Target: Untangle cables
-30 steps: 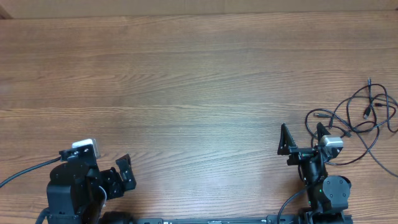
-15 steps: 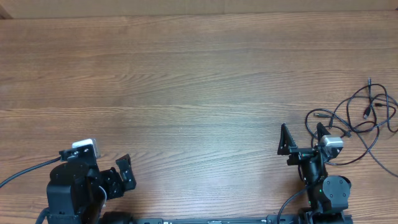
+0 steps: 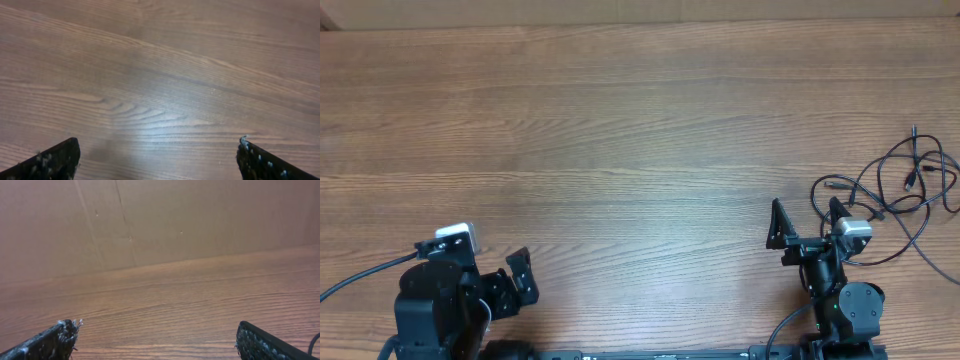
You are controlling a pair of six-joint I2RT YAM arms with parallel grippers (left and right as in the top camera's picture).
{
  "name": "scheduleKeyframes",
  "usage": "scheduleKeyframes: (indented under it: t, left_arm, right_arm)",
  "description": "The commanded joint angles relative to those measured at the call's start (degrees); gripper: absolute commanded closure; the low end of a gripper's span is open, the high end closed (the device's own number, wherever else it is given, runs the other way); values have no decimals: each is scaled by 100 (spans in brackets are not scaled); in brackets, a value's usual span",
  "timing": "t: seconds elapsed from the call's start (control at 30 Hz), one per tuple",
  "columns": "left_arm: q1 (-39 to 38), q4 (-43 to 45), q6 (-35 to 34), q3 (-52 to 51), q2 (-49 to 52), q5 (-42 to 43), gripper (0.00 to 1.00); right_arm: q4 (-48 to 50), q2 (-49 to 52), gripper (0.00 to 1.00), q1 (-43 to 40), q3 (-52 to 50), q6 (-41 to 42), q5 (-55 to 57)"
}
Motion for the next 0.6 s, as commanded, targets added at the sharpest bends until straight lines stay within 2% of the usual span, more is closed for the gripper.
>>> scheduleKeyframes:
  t: [0.0,0.13,0.17,0.33,0.37,0.57]
  left_arm:
    - [-26,610,229,-448,-378,-33,1]
    - [-26,1838,374,-1615,-1084,138,0]
    - [-26,2494,374,-2271,-1482,293,0]
    - [-26,4378,393,-3716,-2315,400,0]
    - [-26,5060,396,-4197,-2592,398,0]
    - [-22,6830,802,-5187,-3018,396,0]
  right_arm:
    - [31,-46,0,-20,-61,-39,-33]
    - [31,-46,0,-20,-61,-39,-33]
    - [31,-46,0,-20,-61,-39,-33]
    - [31,-46,0,-20,-61,-39,-33]
    - [31,-46,0,-20,-61,-37,-33]
    - [31,-46,0,-20,-61,-39,-33]
